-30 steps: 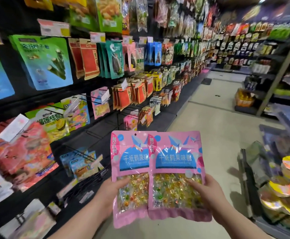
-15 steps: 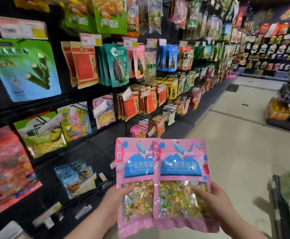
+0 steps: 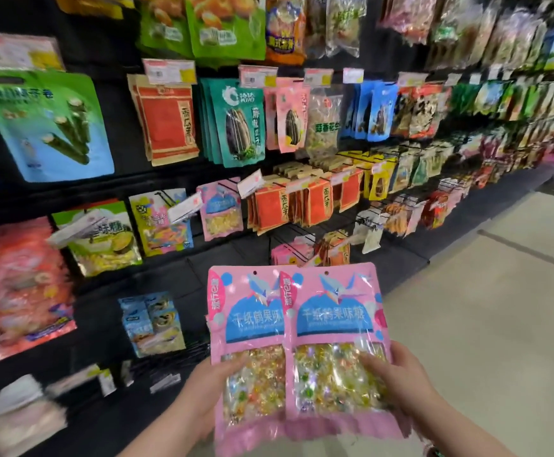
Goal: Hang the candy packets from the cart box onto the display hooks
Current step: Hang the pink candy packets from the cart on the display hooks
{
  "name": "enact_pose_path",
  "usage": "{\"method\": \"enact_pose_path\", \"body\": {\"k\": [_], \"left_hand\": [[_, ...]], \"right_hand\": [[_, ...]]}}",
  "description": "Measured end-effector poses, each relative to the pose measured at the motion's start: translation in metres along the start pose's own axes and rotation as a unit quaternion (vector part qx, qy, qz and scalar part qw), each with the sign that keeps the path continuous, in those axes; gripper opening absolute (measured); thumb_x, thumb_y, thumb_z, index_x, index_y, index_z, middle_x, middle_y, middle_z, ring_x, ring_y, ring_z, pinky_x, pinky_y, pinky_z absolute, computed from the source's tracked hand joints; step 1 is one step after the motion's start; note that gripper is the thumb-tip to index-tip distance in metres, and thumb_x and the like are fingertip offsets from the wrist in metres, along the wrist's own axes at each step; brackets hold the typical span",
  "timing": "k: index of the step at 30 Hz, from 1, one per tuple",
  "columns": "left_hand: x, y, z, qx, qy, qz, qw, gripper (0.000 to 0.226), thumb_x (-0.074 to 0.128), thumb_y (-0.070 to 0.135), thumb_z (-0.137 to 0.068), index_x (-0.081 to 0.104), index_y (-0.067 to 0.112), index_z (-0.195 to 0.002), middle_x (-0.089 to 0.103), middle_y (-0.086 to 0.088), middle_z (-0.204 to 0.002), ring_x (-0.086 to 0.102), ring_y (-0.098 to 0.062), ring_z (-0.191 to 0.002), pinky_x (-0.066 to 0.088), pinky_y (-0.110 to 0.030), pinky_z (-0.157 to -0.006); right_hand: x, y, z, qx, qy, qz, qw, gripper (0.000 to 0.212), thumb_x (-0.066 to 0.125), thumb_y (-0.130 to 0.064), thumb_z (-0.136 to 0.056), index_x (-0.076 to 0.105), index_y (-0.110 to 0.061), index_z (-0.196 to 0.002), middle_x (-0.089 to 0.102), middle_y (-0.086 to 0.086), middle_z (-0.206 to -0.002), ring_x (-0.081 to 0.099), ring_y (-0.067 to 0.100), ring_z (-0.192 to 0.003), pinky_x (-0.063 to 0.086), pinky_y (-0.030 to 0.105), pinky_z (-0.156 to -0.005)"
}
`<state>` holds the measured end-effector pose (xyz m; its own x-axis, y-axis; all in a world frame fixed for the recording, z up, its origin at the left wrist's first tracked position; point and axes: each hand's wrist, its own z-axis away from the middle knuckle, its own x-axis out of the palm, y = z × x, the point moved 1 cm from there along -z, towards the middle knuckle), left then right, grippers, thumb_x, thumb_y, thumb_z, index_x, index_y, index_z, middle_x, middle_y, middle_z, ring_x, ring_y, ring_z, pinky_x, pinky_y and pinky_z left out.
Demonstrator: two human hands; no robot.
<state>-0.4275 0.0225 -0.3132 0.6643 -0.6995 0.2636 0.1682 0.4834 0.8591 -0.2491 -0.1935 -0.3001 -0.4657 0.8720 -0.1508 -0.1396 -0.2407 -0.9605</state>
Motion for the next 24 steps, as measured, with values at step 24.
{"method": "enact_pose_path", "body": {"k": [24], "left_hand": [[-0.025, 0.076, -0.190, 0.037, 0.068, 0.019, 0.997, 0.035, 0.071, 0.024, -0.078, 0.067, 0.009, -0.110, 0.072, -0.015, -0.109, 0.064, -0.034, -0.108, 0.045, -0.052, -0.100]], "right_hand": [[0.083, -0.066, -0.236, -0.002, -0.092, 0.076, 0.993, 0.026, 0.067, -0.017, -0.086, 0.058, -0.010, -0.109, 0.071, 0.006, -0.100, 0.070, 0.019, -0.085, 0.057, 0.027, -0.064]]}}
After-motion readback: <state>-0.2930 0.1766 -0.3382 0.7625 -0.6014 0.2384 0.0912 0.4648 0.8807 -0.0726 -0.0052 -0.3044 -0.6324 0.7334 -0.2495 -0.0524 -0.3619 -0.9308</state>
